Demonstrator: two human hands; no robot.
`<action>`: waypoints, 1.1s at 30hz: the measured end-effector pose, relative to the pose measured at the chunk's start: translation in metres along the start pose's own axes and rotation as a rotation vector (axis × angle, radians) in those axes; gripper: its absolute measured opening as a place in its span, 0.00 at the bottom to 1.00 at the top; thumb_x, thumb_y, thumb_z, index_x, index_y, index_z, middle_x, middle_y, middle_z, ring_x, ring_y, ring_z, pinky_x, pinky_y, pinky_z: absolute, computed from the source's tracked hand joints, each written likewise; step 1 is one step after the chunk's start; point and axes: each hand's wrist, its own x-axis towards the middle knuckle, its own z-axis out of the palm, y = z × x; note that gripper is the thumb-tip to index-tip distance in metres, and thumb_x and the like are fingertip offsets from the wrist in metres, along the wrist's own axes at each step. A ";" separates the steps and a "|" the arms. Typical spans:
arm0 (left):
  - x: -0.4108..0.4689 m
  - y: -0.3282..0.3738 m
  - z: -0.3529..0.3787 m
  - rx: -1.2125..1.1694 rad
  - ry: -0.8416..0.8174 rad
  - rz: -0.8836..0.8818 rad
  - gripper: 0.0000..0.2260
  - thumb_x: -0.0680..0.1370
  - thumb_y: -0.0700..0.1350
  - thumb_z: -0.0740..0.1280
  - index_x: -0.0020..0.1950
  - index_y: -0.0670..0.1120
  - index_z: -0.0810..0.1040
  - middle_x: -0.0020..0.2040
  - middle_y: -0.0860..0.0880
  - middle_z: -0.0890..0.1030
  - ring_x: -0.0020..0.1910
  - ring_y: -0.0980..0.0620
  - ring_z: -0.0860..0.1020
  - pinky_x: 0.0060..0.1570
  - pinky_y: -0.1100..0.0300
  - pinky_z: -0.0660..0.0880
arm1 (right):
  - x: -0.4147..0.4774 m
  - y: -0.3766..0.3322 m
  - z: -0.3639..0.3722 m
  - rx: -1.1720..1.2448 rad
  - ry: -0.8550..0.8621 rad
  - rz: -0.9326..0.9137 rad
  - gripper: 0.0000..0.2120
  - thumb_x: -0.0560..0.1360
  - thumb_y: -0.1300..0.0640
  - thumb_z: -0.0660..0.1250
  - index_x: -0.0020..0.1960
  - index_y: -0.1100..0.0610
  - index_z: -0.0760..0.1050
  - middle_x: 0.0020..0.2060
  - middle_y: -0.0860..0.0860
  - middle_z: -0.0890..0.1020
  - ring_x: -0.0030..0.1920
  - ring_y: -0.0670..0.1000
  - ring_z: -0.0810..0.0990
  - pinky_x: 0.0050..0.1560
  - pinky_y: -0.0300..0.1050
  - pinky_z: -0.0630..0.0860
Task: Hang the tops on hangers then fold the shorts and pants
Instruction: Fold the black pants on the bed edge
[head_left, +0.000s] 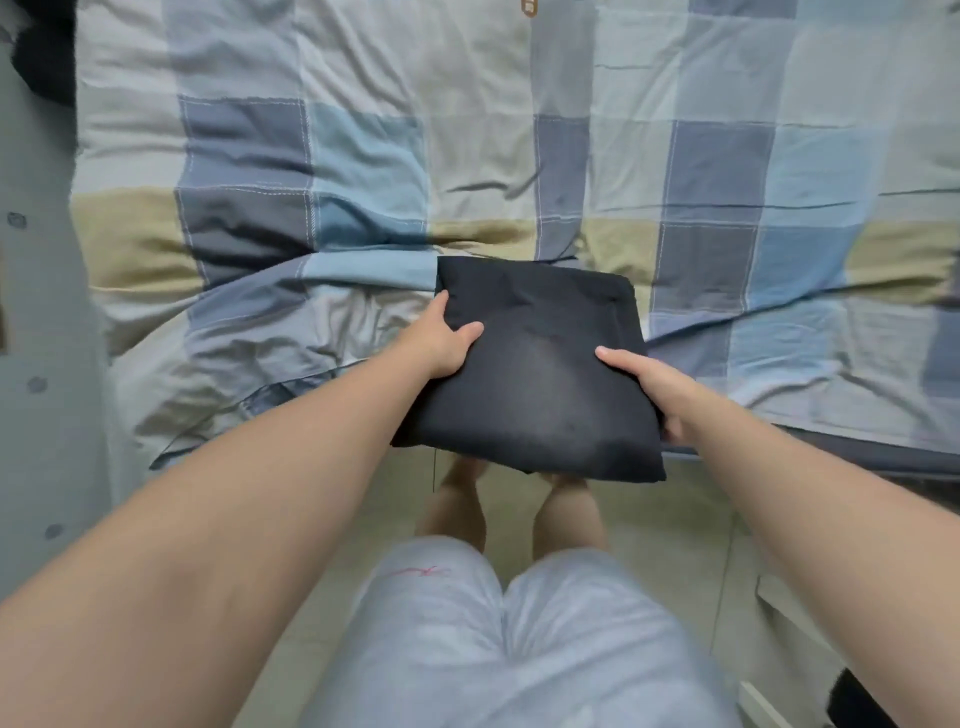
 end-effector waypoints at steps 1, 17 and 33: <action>-0.012 -0.006 0.000 0.012 -0.035 -0.004 0.35 0.80 0.60 0.63 0.82 0.51 0.52 0.80 0.49 0.62 0.77 0.44 0.64 0.74 0.55 0.59 | -0.014 0.010 0.005 0.024 -0.004 0.022 0.21 0.70 0.43 0.75 0.58 0.53 0.81 0.48 0.52 0.88 0.46 0.53 0.87 0.49 0.48 0.82; -0.185 0.006 0.033 0.055 -0.116 0.411 0.32 0.78 0.61 0.66 0.79 0.57 0.58 0.73 0.56 0.71 0.70 0.52 0.72 0.61 0.60 0.66 | -0.212 0.180 0.016 0.614 0.343 -0.412 0.25 0.64 0.53 0.78 0.60 0.48 0.78 0.51 0.47 0.87 0.49 0.51 0.86 0.44 0.46 0.82; -0.419 0.110 0.242 0.181 -0.402 0.988 0.14 0.77 0.56 0.71 0.59 0.56 0.75 0.51 0.64 0.80 0.47 0.70 0.79 0.46 0.73 0.73 | -0.388 0.453 -0.042 1.116 0.872 -0.863 0.23 0.67 0.52 0.76 0.61 0.42 0.77 0.54 0.44 0.85 0.52 0.48 0.85 0.47 0.43 0.81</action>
